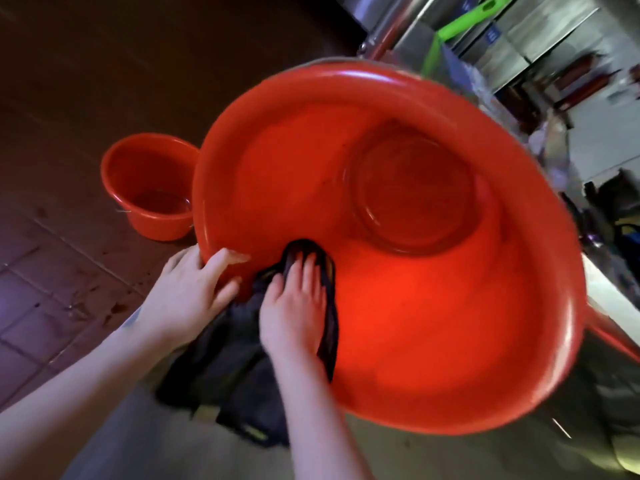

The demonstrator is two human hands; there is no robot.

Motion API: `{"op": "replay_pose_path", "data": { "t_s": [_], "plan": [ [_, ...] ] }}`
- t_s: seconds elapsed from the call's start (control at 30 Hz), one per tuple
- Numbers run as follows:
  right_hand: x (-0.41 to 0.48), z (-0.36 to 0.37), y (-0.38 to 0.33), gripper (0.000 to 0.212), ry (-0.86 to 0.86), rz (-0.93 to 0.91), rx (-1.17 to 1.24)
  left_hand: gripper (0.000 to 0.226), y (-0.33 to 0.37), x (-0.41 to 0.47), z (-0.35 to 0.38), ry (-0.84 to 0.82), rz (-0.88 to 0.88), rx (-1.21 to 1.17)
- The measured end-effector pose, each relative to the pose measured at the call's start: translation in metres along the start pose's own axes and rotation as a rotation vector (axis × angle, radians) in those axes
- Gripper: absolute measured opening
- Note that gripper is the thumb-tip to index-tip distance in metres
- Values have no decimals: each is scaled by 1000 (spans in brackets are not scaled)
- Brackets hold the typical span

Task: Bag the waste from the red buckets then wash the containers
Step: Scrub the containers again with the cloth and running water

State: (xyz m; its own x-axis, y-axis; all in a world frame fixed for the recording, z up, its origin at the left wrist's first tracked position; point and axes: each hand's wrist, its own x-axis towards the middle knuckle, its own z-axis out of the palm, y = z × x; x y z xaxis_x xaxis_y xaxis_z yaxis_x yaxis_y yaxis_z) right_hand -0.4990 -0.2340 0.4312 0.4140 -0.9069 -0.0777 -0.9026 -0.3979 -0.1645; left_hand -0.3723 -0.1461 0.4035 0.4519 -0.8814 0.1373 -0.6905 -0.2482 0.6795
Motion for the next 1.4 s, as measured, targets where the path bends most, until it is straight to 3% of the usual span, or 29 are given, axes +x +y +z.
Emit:
{"op": "replay_pose_path", "data": {
  "t_s": [0.1,0.27,0.4,0.53,0.6,0.67,0.83,0.97,1.07,1.23,1.4],
  "plan": [
    [-45,1,-4,56,42,-118,-20,44,3,0,-6,30,-10,-69],
    [-49,-13,26,61,-122,-209,-68,40,13,37,-33,429,220,-21],
    [-65,-27,63,63,-171,-163,-204,55,33,55,-25,330,302,86],
    [-74,-38,83,63,-91,-114,-243,59,44,33,9,344,132,136],
    [-64,-34,84,65,-180,-112,-266,59,43,28,16,346,87,152],
    [-41,-26,81,63,-189,-62,-234,58,40,28,18,343,83,195],
    [52,-12,68,59,-13,183,-35,52,38,28,16,278,-31,217],
    [114,-20,75,56,-38,349,116,55,38,26,19,239,-68,217],
    [94,-19,69,57,-30,292,29,55,43,12,29,206,-149,191],
    [-19,2,38,63,-23,-7,-84,50,55,-17,46,164,-299,192],
    [-27,3,32,62,-41,34,-87,56,55,-18,44,145,-311,177]
  ]
}}
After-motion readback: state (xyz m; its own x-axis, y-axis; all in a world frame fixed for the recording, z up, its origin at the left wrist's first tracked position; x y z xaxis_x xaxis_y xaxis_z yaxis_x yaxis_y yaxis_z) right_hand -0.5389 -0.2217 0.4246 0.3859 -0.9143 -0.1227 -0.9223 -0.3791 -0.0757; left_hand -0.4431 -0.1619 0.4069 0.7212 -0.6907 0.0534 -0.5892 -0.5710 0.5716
